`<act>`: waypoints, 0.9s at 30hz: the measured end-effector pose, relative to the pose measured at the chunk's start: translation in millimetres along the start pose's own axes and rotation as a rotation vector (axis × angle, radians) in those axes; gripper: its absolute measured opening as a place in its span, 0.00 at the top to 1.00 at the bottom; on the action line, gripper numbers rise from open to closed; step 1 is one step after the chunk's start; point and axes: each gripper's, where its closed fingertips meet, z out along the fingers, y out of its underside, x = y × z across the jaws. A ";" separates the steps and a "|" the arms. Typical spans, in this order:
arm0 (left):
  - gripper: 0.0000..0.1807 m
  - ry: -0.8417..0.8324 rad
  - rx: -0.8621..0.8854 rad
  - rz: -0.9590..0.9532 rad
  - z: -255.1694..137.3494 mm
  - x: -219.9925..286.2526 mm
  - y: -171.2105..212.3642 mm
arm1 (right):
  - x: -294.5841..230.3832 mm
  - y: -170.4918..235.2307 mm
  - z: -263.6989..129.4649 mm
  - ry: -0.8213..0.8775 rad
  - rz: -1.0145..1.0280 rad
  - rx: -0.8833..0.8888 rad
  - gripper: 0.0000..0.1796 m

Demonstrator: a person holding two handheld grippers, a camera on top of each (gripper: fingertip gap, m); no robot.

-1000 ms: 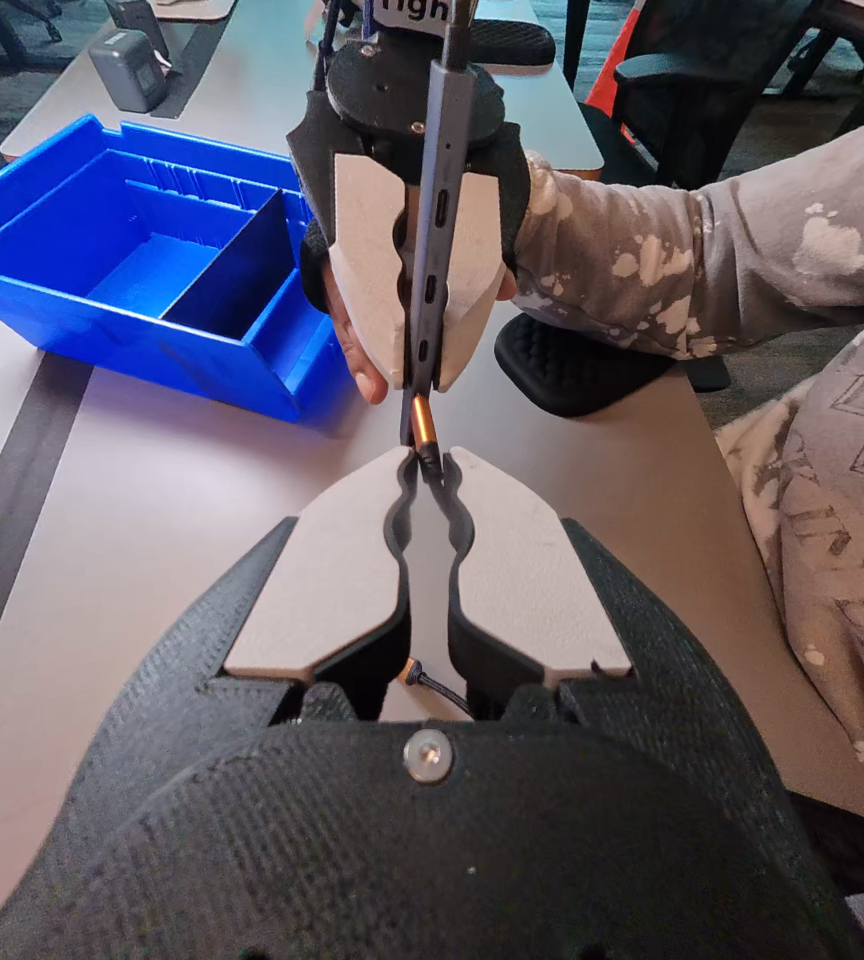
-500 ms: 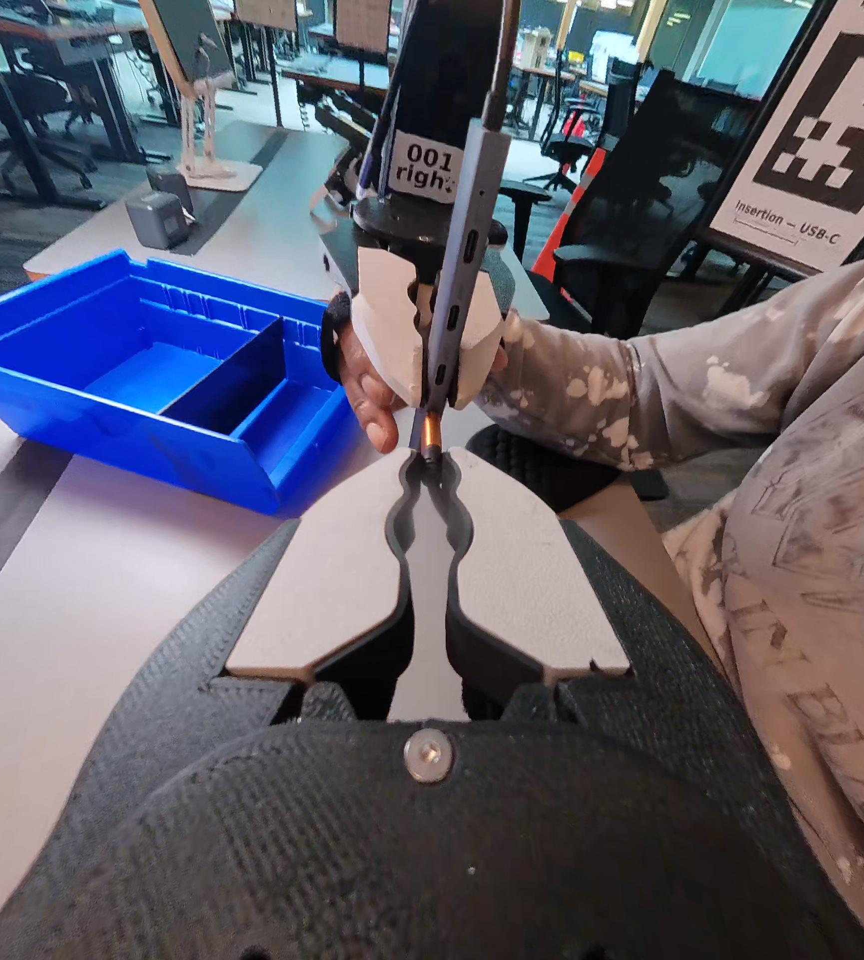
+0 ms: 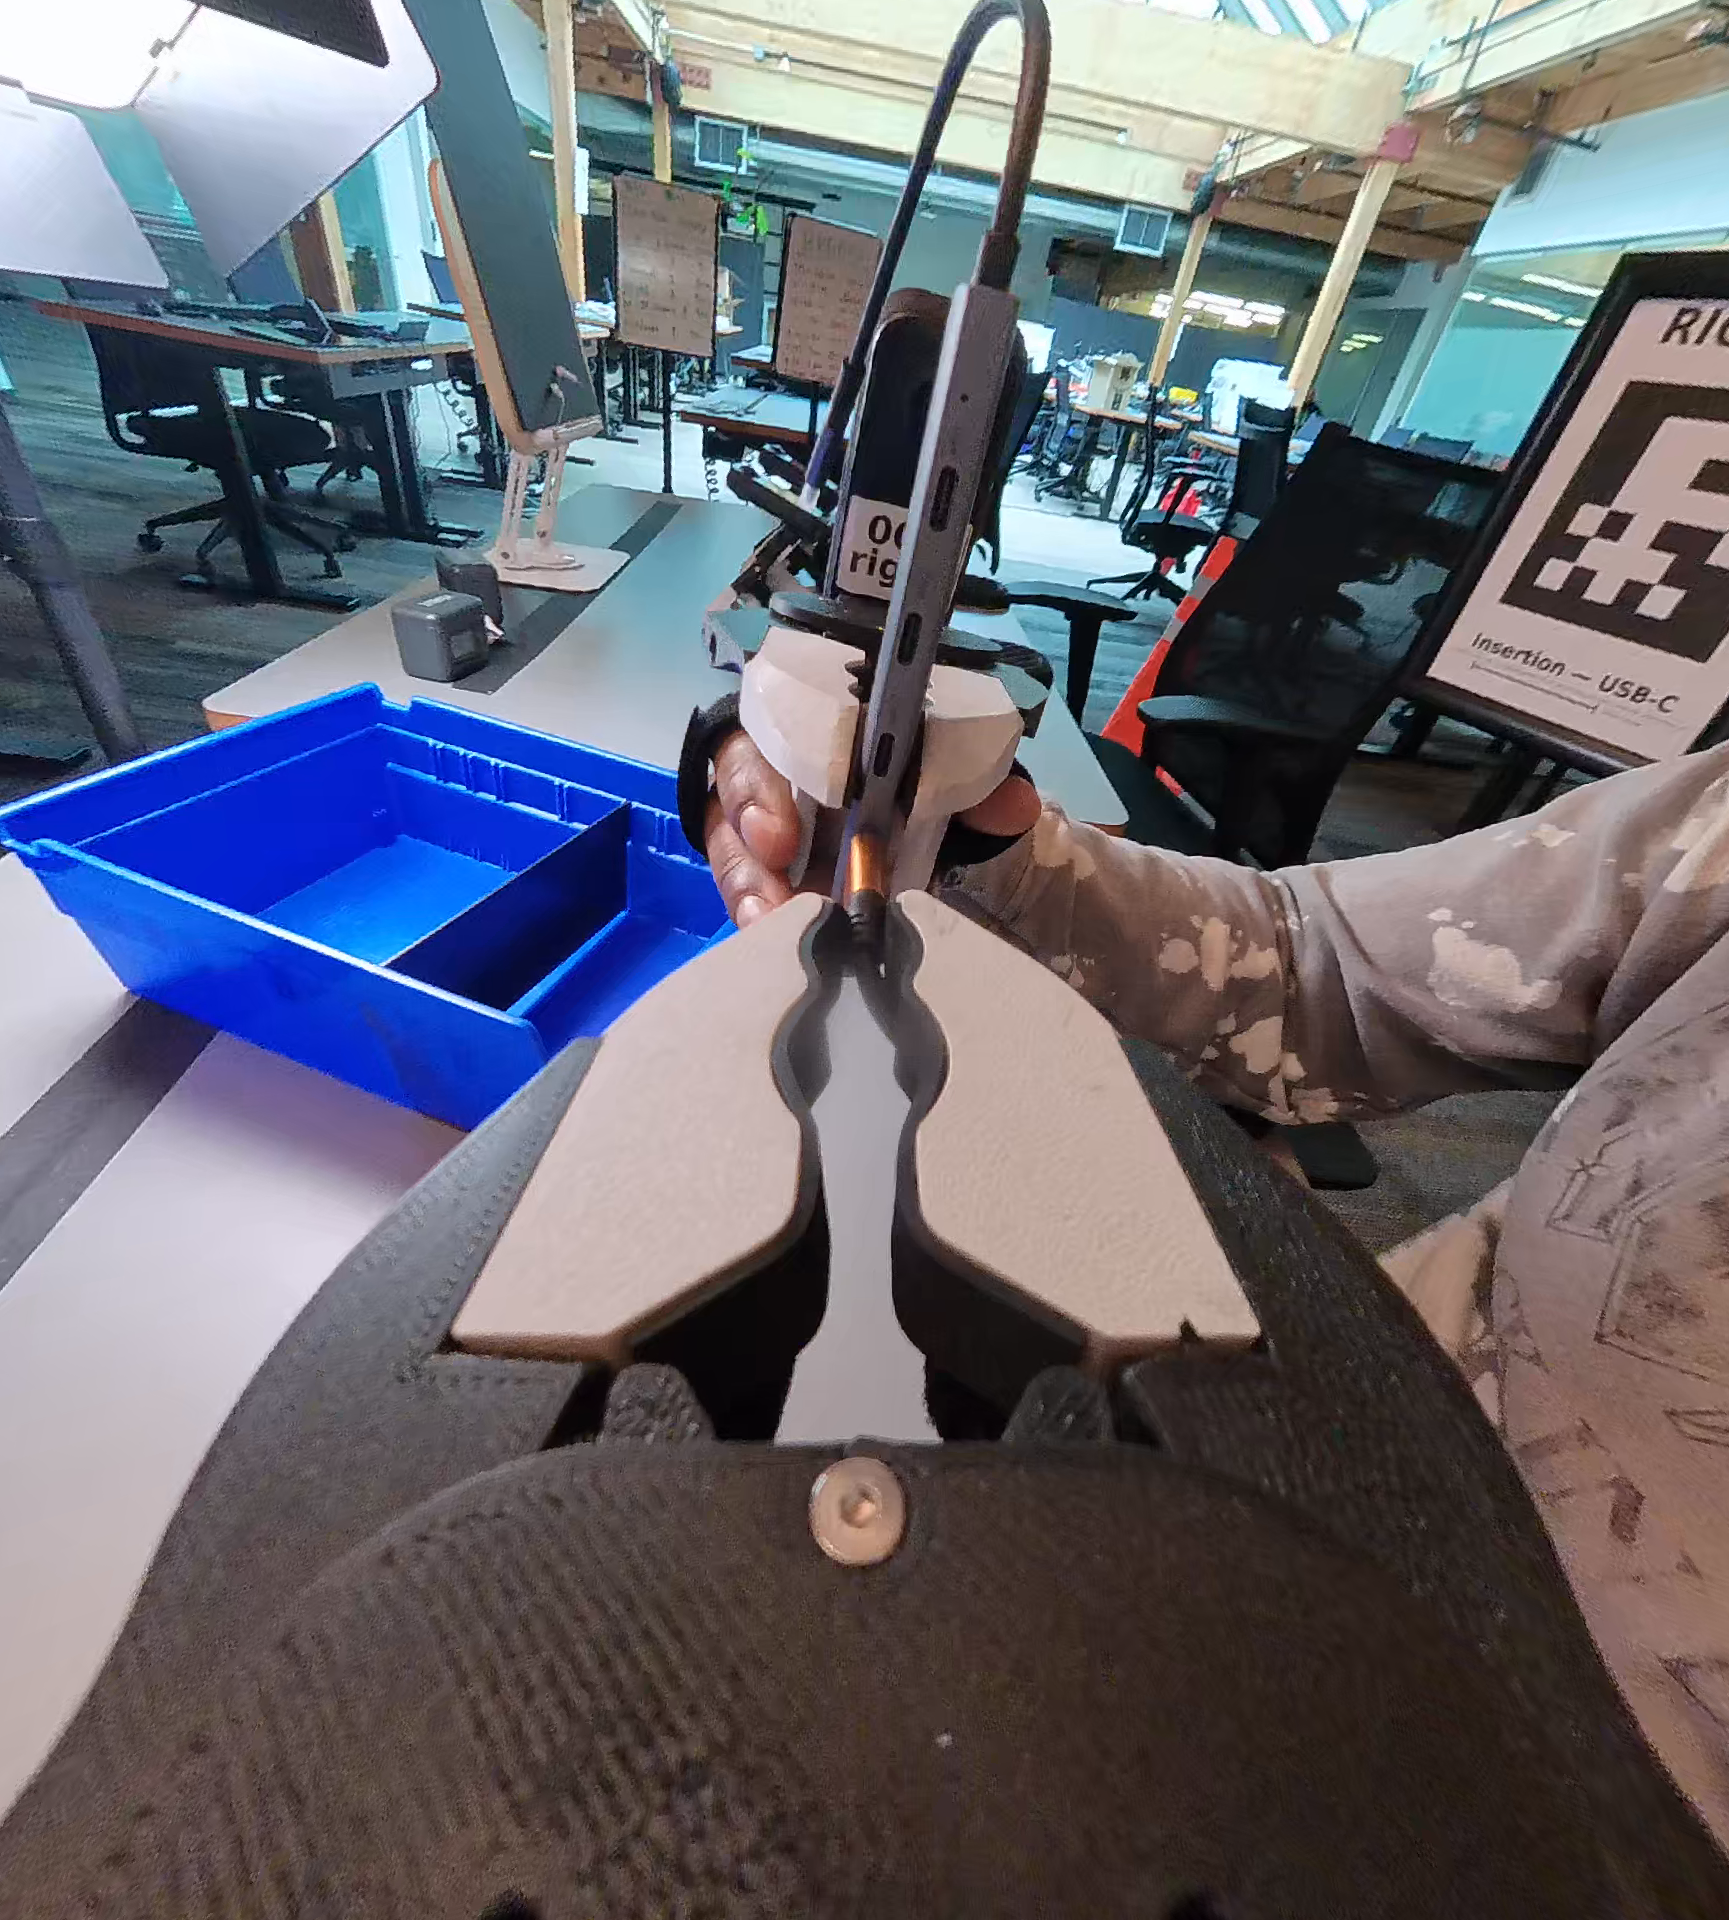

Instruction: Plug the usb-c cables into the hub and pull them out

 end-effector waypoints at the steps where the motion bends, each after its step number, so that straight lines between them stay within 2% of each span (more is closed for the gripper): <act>1: 0.96 0.008 0.005 -0.004 -0.6 1.0 -0.8 | -0.9 -1.0 0.2 -0.001 -0.003 -0.008 0.95; 9: 0.96 0.053 0.007 0.015 -1.2 13.7 -6.0 | -12.8 0.7 -3.2 -0.035 -0.056 -0.092 0.95; 12: 0.96 0.039 -0.013 0.032 -1.3 14.8 -4.8 | -14.2 1.7 -1.8 -0.045 -0.048 -0.085 0.95; 16: 0.96 -0.002 -0.111 0.069 -2.5 12.0 6.7 | -13.2 17.9 -0.2 -0.040 -0.055 -0.189 0.95; 23: 0.96 -0.002 -0.132 0.072 -2.8 9.4 11.4 | -11.8 22.0 0.5 -0.047 -0.029 -0.190 0.95; 27: 0.96 -0.032 -0.152 0.096 -7.3 3.9 11.9 | -6.4 23.8 4.9 0.009 -0.074 -0.219 0.95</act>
